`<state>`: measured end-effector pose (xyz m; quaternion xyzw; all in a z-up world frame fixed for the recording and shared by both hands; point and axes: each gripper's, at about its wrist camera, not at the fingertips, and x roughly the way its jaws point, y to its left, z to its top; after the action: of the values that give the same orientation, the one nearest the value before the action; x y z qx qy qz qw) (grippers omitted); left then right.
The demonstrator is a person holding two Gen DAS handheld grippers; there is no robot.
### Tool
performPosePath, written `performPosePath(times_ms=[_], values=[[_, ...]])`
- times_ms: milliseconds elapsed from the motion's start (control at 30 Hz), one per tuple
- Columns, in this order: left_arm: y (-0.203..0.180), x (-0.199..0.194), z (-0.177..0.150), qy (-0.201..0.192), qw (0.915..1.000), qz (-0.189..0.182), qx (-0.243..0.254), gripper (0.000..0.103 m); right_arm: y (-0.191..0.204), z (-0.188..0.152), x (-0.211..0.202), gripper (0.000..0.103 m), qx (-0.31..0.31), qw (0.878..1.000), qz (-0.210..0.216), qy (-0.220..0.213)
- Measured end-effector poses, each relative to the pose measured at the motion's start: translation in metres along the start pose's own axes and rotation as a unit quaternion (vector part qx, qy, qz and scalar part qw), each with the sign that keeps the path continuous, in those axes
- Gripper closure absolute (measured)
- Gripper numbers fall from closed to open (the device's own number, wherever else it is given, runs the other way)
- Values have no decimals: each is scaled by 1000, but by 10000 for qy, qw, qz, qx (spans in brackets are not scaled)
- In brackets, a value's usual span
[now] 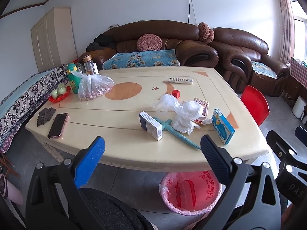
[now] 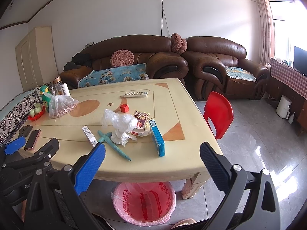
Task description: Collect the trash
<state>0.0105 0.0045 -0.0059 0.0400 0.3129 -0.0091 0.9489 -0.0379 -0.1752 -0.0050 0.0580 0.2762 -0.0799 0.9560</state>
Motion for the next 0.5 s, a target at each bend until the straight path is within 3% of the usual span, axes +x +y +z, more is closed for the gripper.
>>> performPosePath(times_ms=[500], values=[[-3, 24, 3, 296, 9995, 43, -73, 6, -5, -8, 35, 6, -1, 9999, -26, 163]])
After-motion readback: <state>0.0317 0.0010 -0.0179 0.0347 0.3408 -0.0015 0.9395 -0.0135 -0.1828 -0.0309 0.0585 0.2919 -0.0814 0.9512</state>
